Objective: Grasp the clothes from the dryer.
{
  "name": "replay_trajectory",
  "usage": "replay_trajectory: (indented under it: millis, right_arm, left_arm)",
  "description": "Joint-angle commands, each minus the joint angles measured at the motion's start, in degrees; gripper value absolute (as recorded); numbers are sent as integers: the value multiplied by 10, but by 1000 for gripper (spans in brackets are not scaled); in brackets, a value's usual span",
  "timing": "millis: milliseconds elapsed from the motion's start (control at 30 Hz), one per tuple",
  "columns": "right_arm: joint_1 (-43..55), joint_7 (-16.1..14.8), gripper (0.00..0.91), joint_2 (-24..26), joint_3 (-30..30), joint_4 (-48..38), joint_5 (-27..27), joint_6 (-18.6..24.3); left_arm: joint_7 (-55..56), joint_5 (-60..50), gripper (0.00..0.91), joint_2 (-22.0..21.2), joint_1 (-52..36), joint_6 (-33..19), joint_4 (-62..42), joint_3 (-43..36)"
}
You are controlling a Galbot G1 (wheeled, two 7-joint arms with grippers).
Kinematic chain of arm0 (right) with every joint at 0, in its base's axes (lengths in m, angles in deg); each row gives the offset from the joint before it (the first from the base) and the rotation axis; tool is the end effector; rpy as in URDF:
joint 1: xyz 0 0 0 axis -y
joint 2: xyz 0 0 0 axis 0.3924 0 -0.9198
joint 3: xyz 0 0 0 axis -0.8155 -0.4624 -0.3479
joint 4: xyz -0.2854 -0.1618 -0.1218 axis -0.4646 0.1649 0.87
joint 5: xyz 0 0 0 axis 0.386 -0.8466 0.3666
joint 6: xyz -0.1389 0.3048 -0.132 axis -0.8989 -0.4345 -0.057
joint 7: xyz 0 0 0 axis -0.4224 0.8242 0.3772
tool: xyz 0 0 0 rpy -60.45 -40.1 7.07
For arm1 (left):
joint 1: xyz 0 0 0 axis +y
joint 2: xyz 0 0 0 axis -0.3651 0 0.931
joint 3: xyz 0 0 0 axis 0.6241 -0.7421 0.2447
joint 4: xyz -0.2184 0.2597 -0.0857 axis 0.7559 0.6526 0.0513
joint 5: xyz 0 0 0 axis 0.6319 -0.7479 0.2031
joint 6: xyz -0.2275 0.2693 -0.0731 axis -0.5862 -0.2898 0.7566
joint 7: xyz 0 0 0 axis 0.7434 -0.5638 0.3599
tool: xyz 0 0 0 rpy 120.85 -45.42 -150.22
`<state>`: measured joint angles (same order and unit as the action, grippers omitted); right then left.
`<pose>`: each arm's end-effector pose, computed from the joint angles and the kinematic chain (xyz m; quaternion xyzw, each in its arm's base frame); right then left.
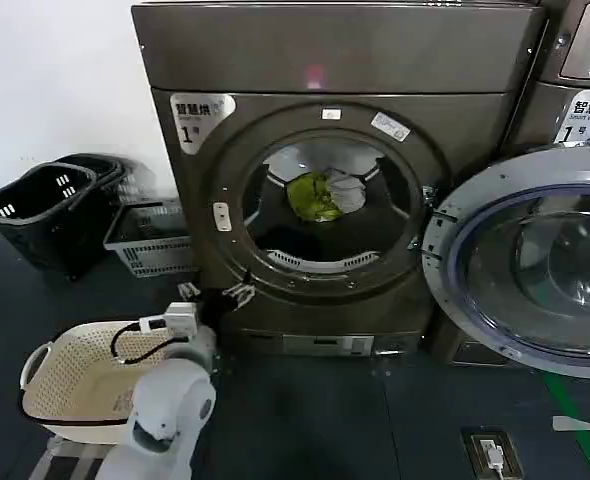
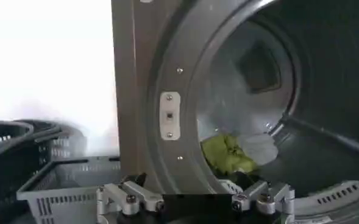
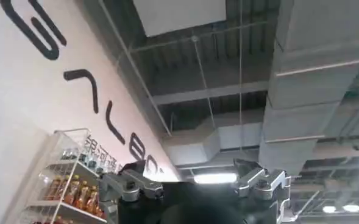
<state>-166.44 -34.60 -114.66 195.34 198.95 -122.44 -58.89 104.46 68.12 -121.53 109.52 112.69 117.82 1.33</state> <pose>-0.0768 -0.3694 0.1257 0.5619 0.7342 -0.2496 0.2880 0.3099 -0.0319 -0.1672 -0.0015 -0.9971 -0.0086 0.0762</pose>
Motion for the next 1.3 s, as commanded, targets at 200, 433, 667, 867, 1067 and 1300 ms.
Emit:
replay_trajectory:
  millis: [200,433,667,867,1067,1300]
  right_arm:
    - [1,-3,907,0,-1,-1,0,4]
    - [3,-5,907,3,-2,-2,1,5]
    - [2,-6,907,5,-2,-3,1,6]
    - [1,-7,907,5,-2,-2,0,6]
    - [1,-8,907,4,-1,-1,0,6]
    - [1,-9,907,3,0,-1,0,6]
  left_arm:
    - [-1,0,907,0,-1,0,-2,0]
    - [-2,-1,907,-2,-2,1,-2,0]
    - [-2,-1,907,-4,-1,1,-3,-2]
    - [-2,-2,907,-4,2,0,-2,-2]
    - [-2,-2,907,-5,-2,0,-4,-2]
    - [-3,-2,907,-4,-2,0,-5,-1]
